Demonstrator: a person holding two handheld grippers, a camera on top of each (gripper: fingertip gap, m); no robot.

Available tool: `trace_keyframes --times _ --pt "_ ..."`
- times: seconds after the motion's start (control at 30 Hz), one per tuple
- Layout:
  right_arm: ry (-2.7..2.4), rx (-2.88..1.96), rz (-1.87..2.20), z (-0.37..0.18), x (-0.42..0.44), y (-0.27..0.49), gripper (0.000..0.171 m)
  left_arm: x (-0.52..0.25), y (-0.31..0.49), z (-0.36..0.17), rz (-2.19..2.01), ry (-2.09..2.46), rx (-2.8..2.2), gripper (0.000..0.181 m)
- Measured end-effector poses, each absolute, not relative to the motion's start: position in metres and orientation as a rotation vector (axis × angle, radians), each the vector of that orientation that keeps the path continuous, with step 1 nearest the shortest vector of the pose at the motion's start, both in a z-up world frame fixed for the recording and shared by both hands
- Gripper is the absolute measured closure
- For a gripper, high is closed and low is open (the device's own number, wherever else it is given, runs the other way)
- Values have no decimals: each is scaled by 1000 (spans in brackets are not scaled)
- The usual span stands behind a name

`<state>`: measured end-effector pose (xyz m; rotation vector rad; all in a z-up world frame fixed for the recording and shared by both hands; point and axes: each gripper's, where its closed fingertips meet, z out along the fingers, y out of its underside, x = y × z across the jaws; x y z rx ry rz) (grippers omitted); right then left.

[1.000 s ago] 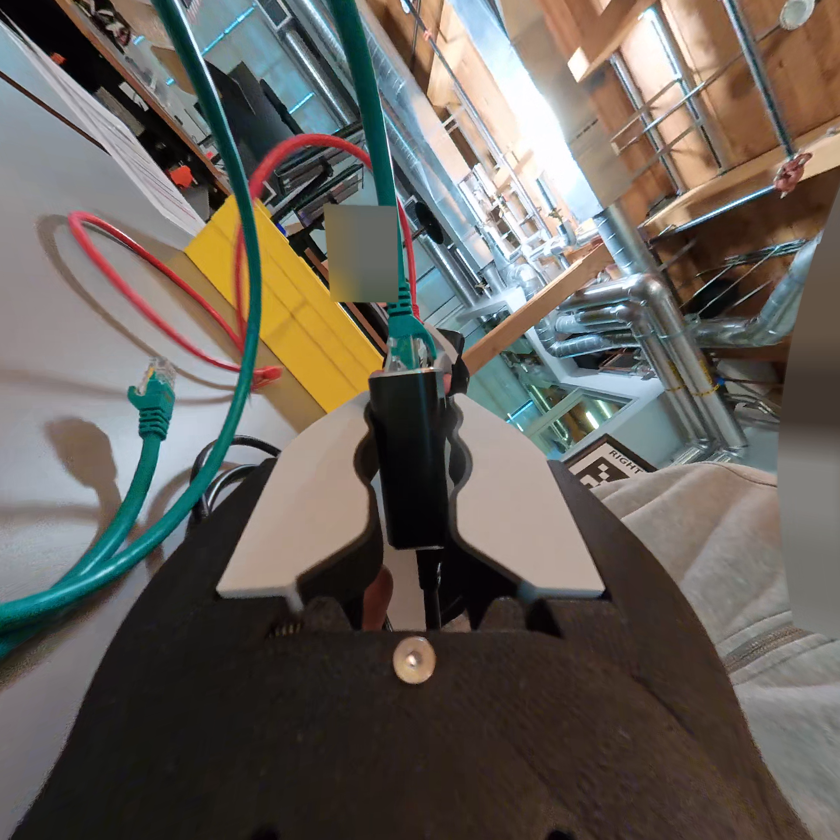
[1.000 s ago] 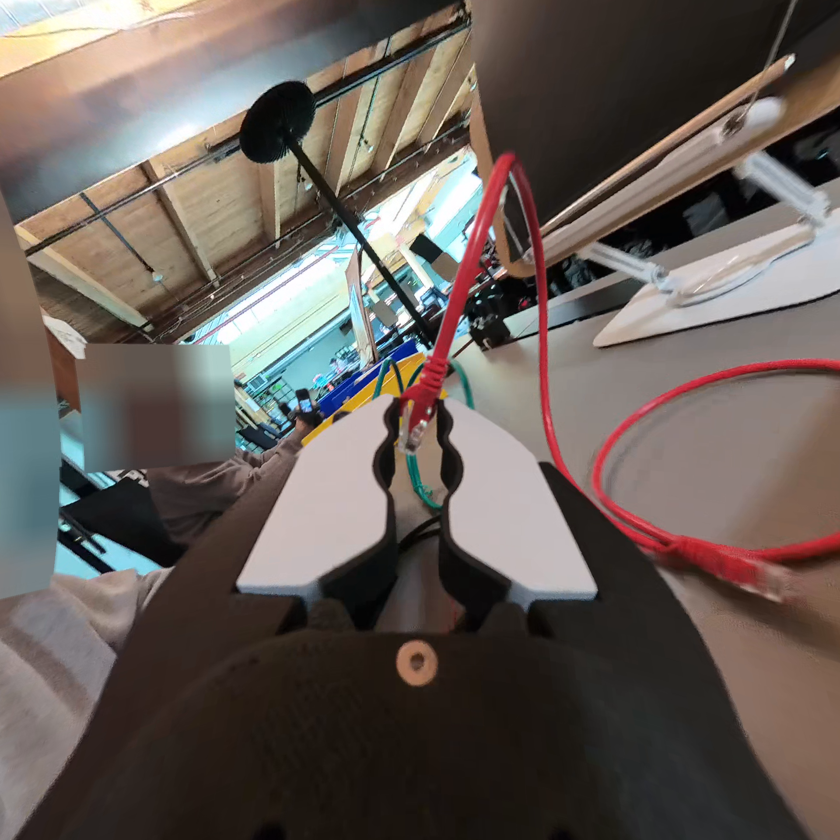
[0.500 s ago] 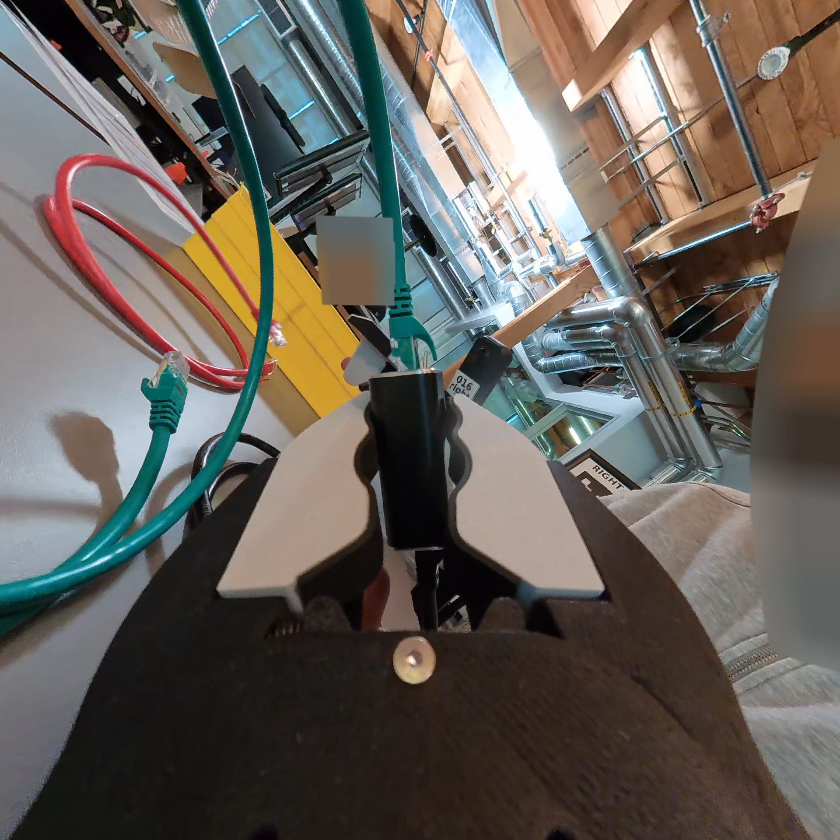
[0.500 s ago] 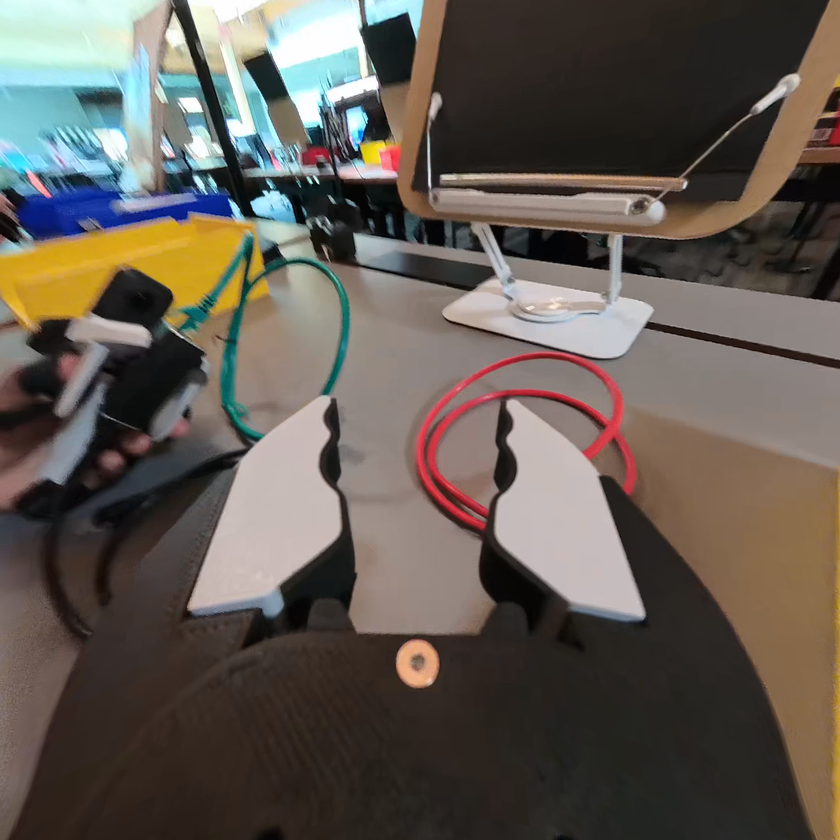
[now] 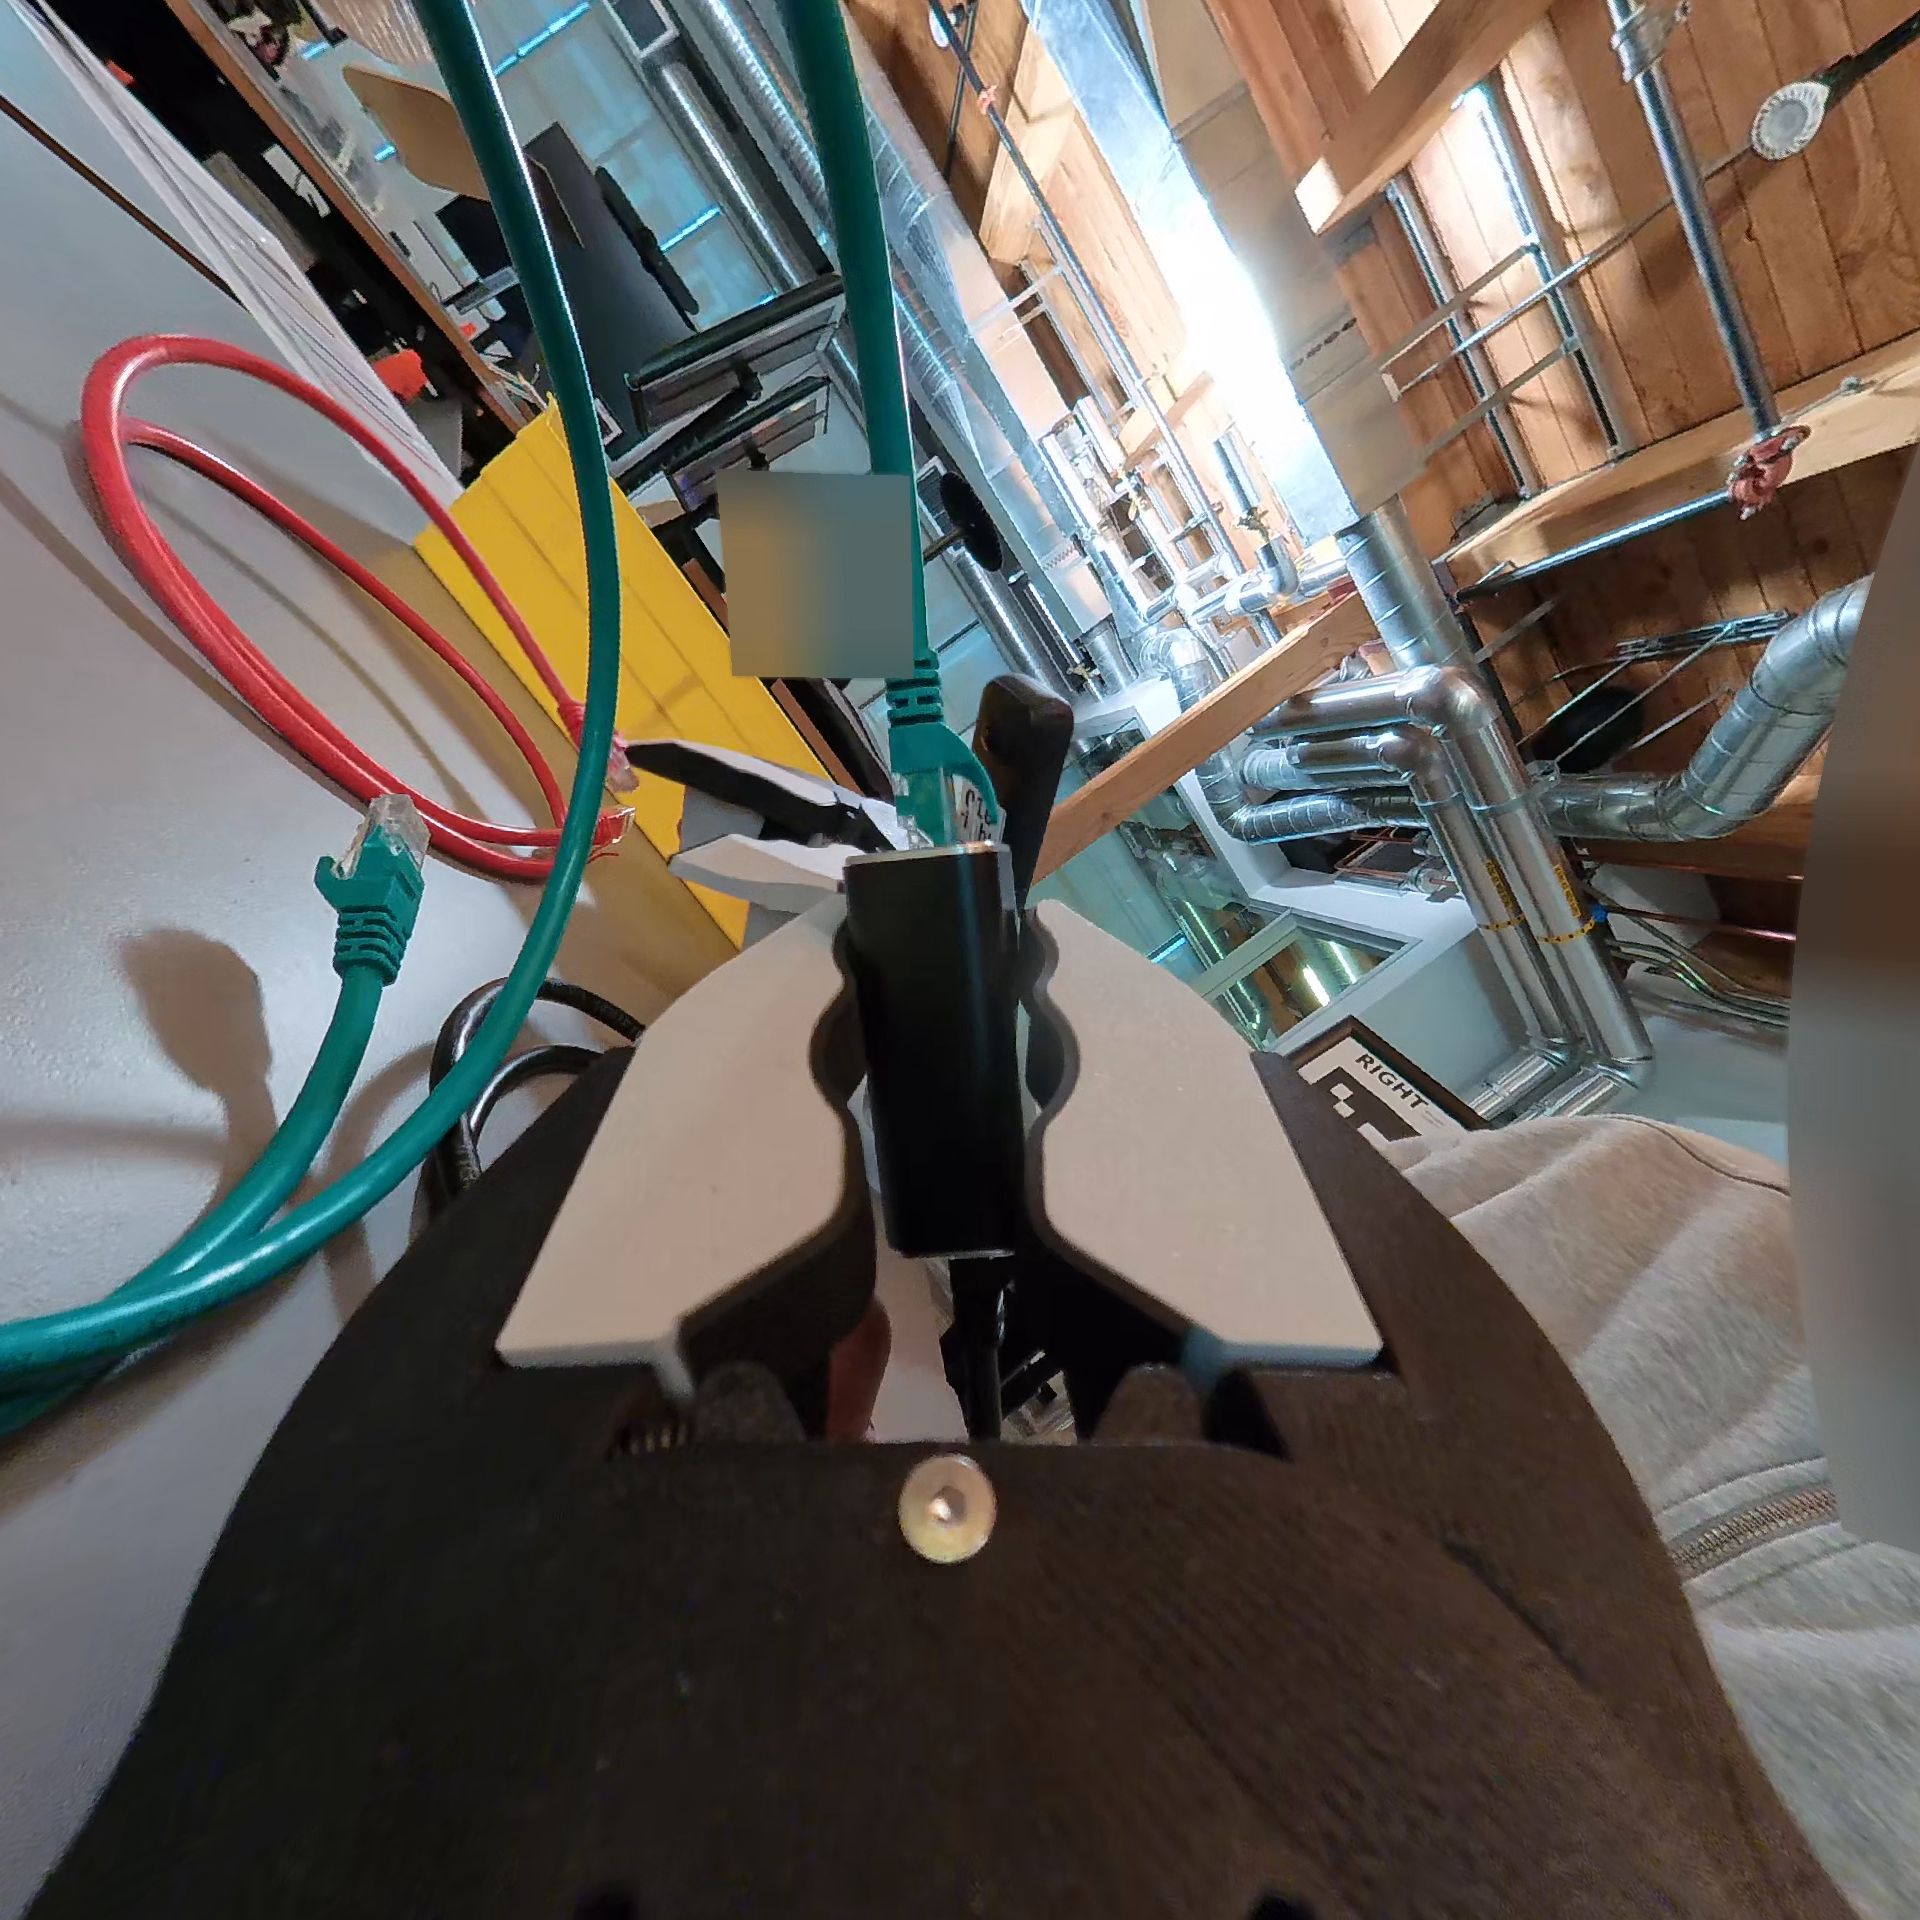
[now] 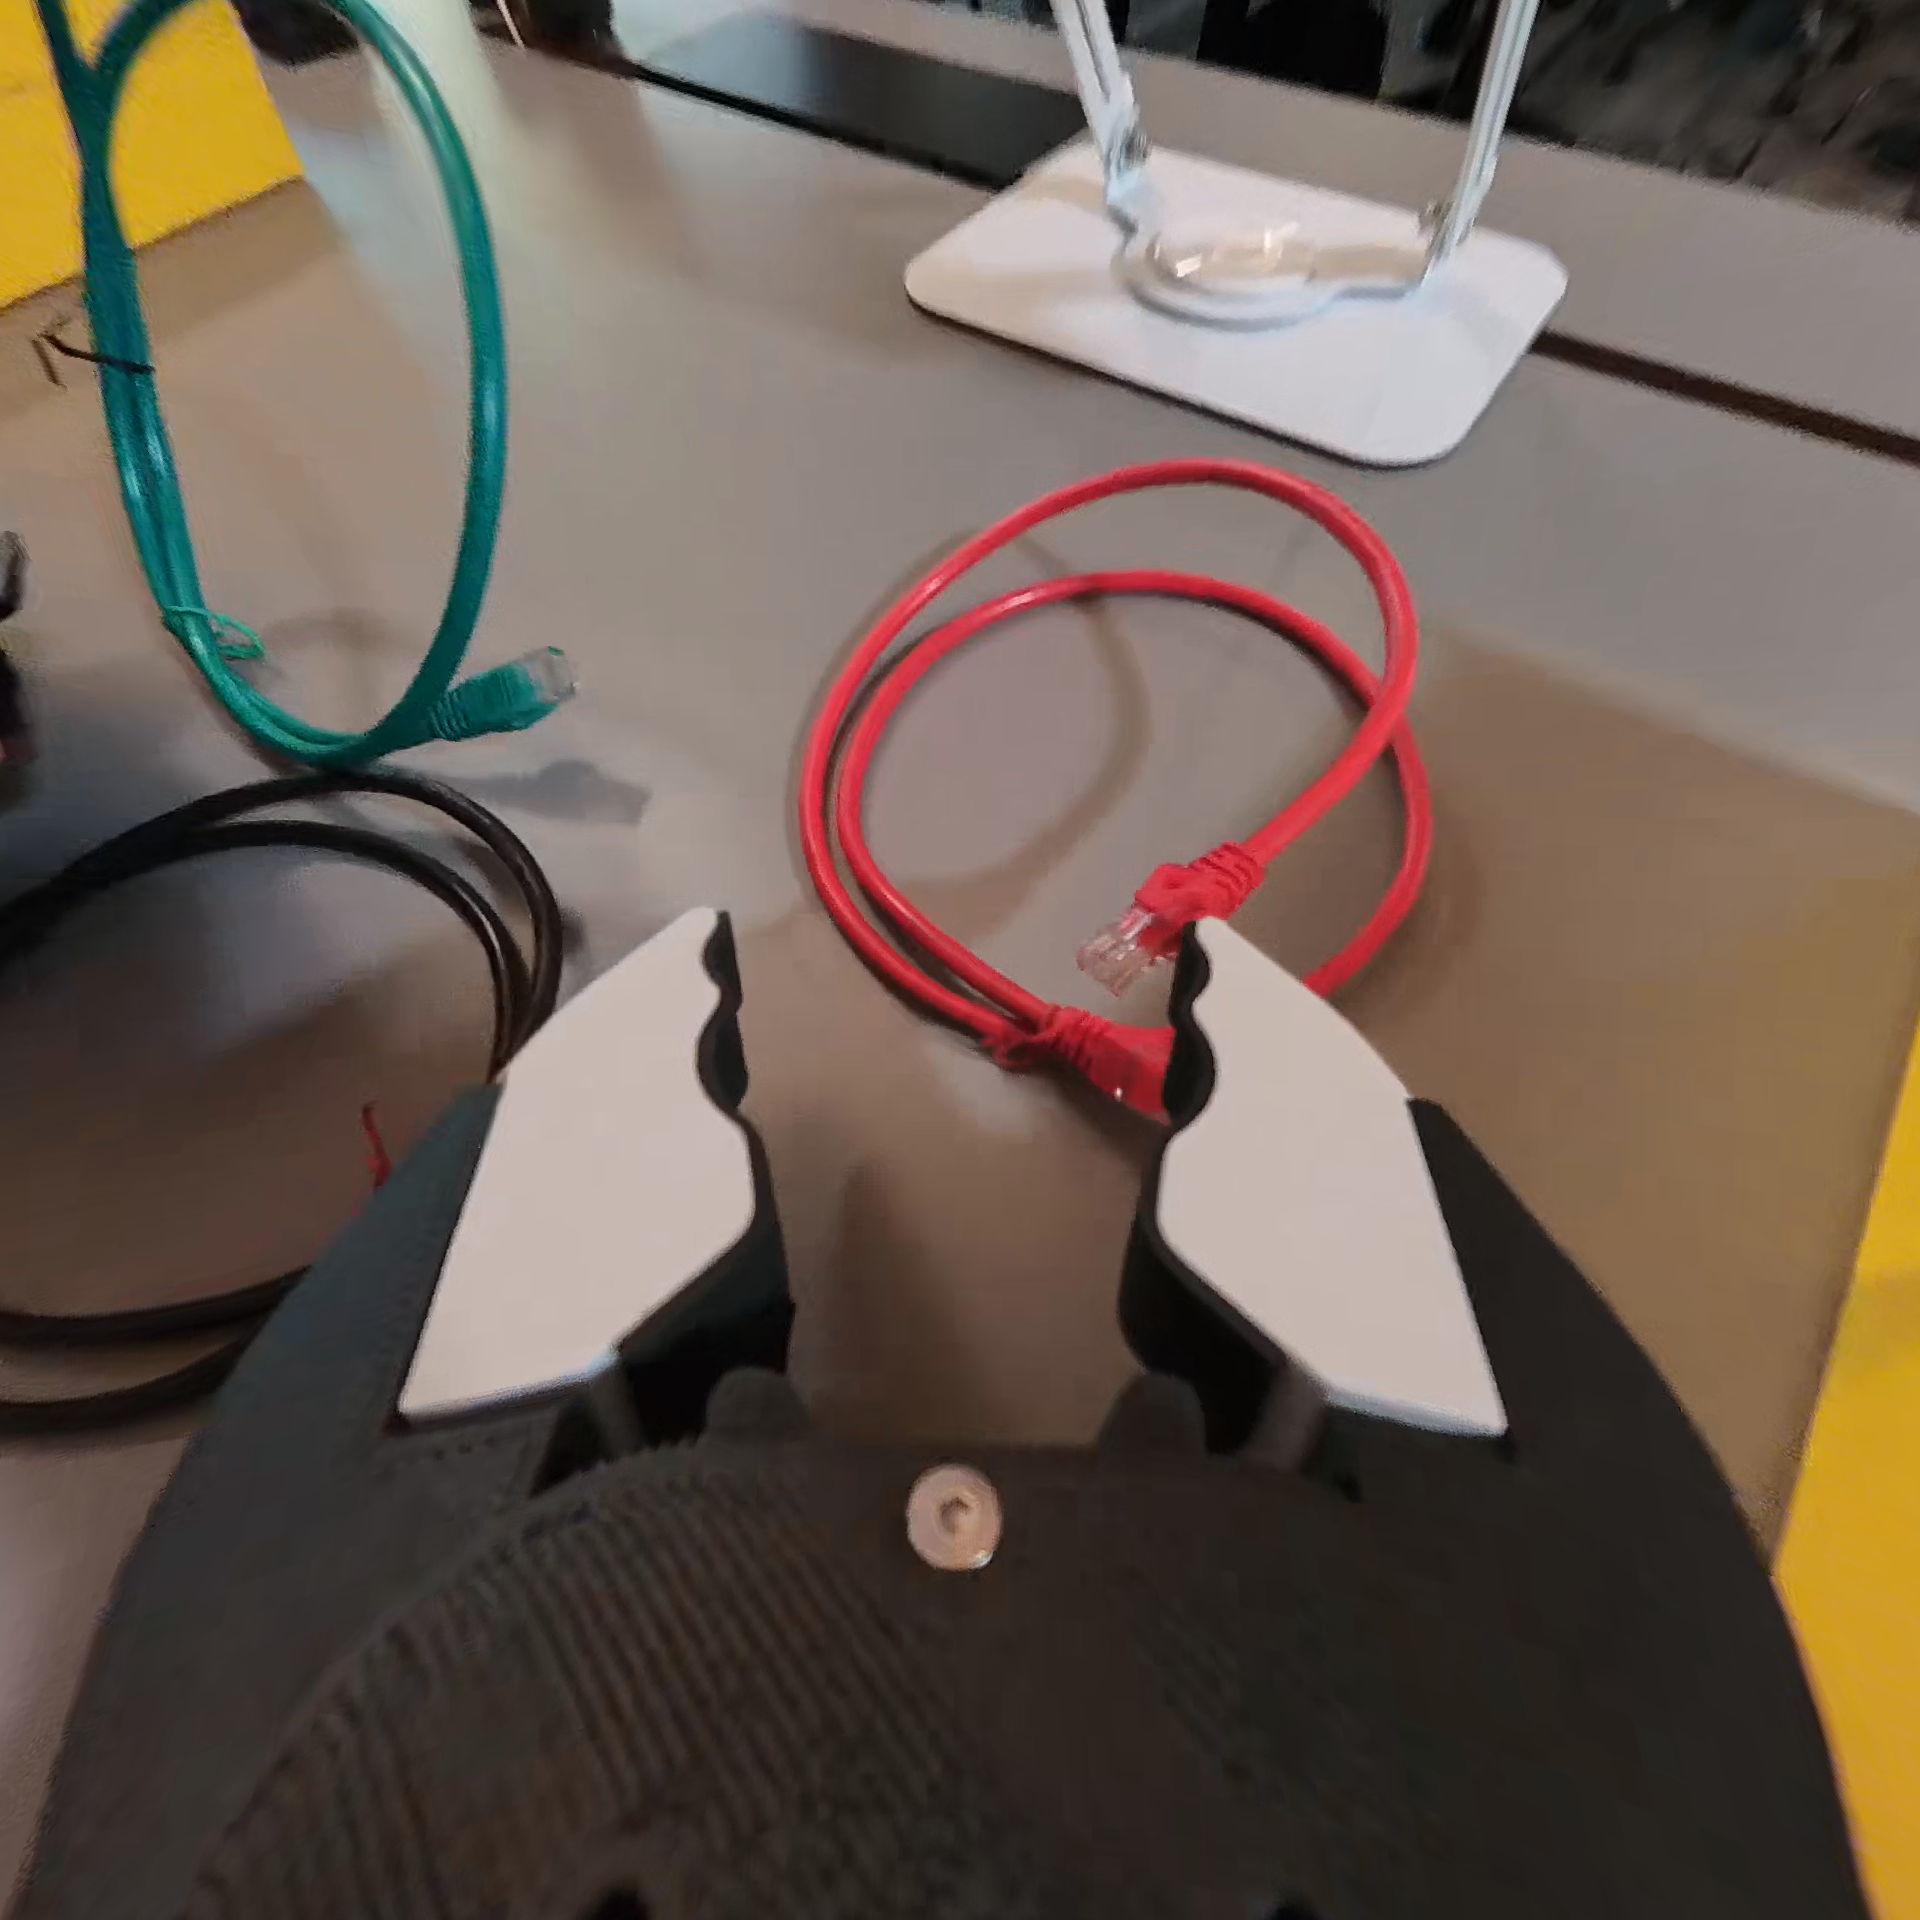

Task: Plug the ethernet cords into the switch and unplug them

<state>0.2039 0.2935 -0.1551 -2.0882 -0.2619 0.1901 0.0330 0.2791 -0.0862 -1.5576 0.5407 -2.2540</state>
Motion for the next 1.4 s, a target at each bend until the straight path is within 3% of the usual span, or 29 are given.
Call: trace_keyframes --times 0.17,0.4,0.5,0.63,0.7,0.73,0.83,0.93,1.03,1.2,1.3,1.4 --pt "-182 -2216 208 -173 212 286 98 33 280 -87 -2248 539 -1559 156" --pt "-262 -2300 181 -184 201 276 90 33 280 -87 -2244 541 -1561 156" --pt "-319 -2300 299 -179 176 264 104 33 280 -87 -2247 537 -1561 156" --pt "-562 -2072 668 -142 117 246 135 33 281 -86 -2251 532 -1559 156" --pt "-633 -1920 679 -118 109 244 151 33 281 -86 -2254 530 -1558 157" --pt "-644 -1863 629 -109 112 246 151 33 281 -86 -2255 528 -1558 157" --pt "-618 -1784 451 -101 136 257 142 32 281 -86 -2259 522 -1557 156" --pt "-599 -1890 409 -124 153 266 114 32 282 -86 -2264 518 -1557 156" --pt "-599 -2046 395 -152 157 268 97 32 282 -86 -2265 517 -1558 156" --pt "-701 -2197 297 -182 152 262 85 33 282 -87 -2261 519 -1560 156" --pt "-691 -2214 356 -184 141 259 86 33 281 -87 -2262 519 -1561 156" --pt "-676 -2271 386 -191 138 256 96 33 281 -87 -2262 521 -1561 156"
